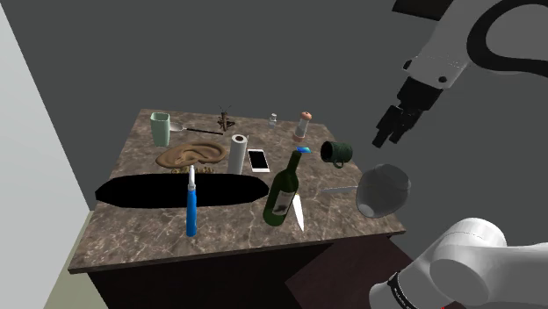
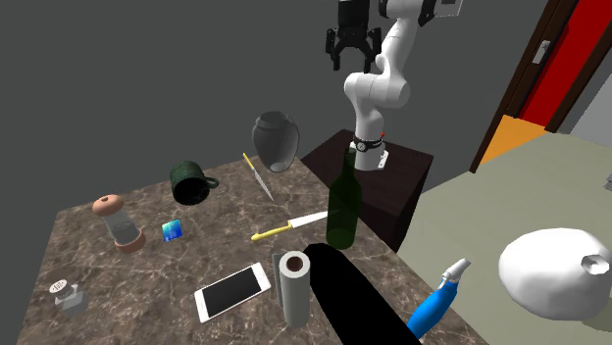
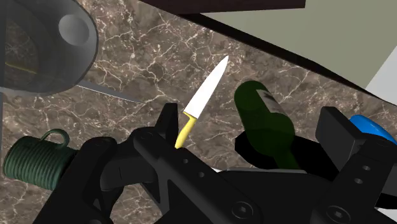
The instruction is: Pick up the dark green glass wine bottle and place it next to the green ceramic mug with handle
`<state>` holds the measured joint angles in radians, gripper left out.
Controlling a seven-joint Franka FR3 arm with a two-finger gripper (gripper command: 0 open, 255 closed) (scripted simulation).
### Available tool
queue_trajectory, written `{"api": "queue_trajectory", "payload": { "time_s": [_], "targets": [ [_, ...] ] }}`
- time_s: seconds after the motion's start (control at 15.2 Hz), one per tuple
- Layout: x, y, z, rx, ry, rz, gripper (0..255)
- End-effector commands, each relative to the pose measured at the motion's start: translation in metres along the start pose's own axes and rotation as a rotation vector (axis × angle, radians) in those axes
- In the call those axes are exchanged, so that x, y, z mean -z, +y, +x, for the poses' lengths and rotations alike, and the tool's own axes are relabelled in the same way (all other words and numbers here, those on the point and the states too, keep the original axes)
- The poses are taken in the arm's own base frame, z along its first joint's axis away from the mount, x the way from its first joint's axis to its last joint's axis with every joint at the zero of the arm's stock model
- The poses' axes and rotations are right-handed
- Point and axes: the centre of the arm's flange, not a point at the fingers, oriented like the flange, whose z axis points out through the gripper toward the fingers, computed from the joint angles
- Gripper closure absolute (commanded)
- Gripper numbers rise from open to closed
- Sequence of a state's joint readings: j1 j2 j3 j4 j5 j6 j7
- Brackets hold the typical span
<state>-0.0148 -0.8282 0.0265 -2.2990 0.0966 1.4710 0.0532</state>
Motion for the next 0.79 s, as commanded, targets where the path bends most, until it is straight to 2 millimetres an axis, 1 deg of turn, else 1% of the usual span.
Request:
{"api": "queue_trajectory", "payload": {
  "time_s": [0.0, 0.73],
  "targets": [
    [0.000, 0.000, 0.000, 0.000, 0.000, 0.000, 0],
    [-0.075, -0.066, 0.117, -0.013, -0.062, -0.019, 0]
  ]
}}
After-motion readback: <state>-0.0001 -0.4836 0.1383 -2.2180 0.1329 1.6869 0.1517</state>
